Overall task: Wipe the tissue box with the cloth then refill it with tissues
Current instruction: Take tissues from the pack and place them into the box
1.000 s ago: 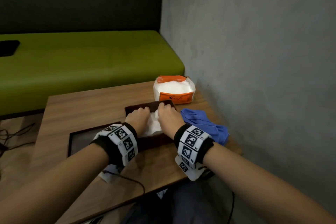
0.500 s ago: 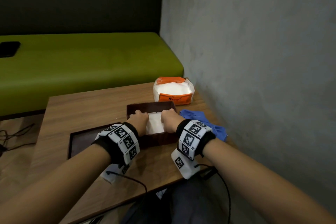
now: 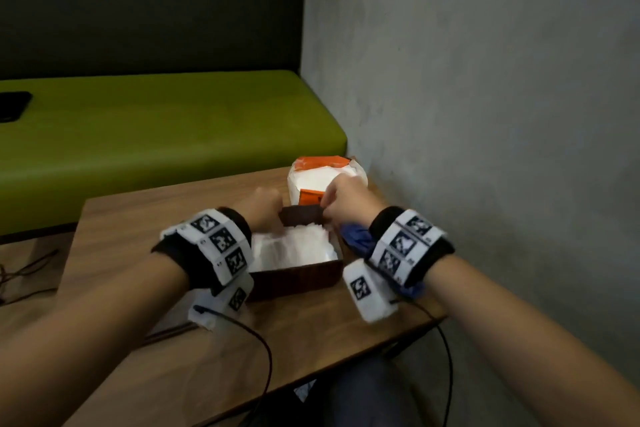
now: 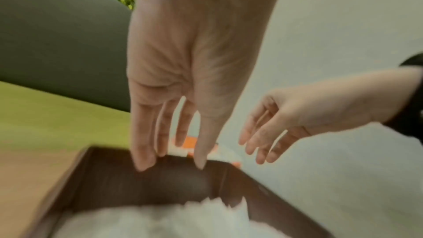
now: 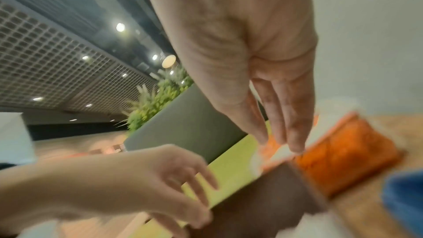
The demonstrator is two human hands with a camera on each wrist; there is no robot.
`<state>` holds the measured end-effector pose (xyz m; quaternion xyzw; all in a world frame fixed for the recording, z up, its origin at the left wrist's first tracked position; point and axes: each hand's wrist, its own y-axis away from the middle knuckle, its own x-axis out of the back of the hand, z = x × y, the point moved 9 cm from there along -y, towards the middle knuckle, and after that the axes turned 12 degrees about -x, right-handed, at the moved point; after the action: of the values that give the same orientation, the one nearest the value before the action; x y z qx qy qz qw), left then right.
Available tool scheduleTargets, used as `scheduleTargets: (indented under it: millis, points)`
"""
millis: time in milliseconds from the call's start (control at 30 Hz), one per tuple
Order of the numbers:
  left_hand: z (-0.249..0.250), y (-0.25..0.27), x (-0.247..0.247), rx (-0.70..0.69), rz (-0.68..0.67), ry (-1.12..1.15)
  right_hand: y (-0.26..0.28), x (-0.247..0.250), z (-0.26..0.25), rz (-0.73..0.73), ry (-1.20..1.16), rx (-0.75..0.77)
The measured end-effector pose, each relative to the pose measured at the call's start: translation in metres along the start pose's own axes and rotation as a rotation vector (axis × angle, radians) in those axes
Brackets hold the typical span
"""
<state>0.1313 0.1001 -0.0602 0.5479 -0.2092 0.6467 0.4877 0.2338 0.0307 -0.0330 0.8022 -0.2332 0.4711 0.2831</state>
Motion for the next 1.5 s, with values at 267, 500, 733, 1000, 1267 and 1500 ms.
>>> scheduleTargets:
  millis: [267, 500, 733, 1000, 1267, 1500]
  points:
    - [0.010, -0.081, 0.043, 0.030, 0.179, 0.074, -0.085, 0.034, 0.043, 0.253, -0.026, -0.190]
    - [0.012, -0.126, -0.008, -0.035, -0.008, -0.069, -0.121, -0.010, 0.048, 0.217, 0.160, -0.143]
    - [-0.006, -0.132, -0.016, -0.021, 0.020, 0.018, -0.135, -0.016, 0.053, 0.146, 0.156, -0.229]
    - [-0.007, -0.127, -0.026, 0.065, -0.029, 0.062, -0.133, -0.007, 0.045, 0.157, 0.171, -0.279]
    - [-0.004, -0.124, -0.027, 0.082, -0.045, 0.060, -0.136, -0.011, 0.049, 0.160, 0.167, -0.314]
    - [0.002, -0.122, -0.025, 0.076, -0.030, 0.051, -0.135, -0.028, 0.065, -0.072, 0.196, -0.336]
